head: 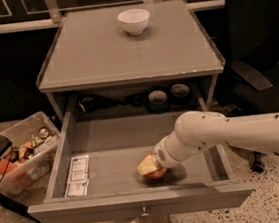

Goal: Place apple into top drawer

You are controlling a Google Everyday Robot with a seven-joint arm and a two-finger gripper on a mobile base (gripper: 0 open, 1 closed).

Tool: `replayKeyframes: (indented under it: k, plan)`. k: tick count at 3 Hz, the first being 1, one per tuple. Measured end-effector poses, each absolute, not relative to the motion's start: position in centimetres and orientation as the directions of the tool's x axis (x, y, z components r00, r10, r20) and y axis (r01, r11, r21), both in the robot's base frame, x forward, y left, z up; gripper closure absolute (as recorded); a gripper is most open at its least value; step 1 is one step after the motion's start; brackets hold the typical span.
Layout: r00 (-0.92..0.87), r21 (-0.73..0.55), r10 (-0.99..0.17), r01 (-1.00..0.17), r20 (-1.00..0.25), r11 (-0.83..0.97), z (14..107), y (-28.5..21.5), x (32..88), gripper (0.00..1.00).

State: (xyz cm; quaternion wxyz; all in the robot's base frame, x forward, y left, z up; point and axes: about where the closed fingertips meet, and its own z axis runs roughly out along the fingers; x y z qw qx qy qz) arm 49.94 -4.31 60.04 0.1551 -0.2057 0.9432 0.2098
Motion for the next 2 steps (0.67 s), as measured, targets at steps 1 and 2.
replayKeyframes:
  k: [1, 2]
  plan:
    - [-0.867, 0.332, -0.323, -0.453, -0.379, 0.827, 60.2, -4.3, 49.9, 0.58]
    - [-0.866, 0.261, -0.268, -0.399, -0.422, 0.879, 61.2, -7.1, 52.5, 0.35]
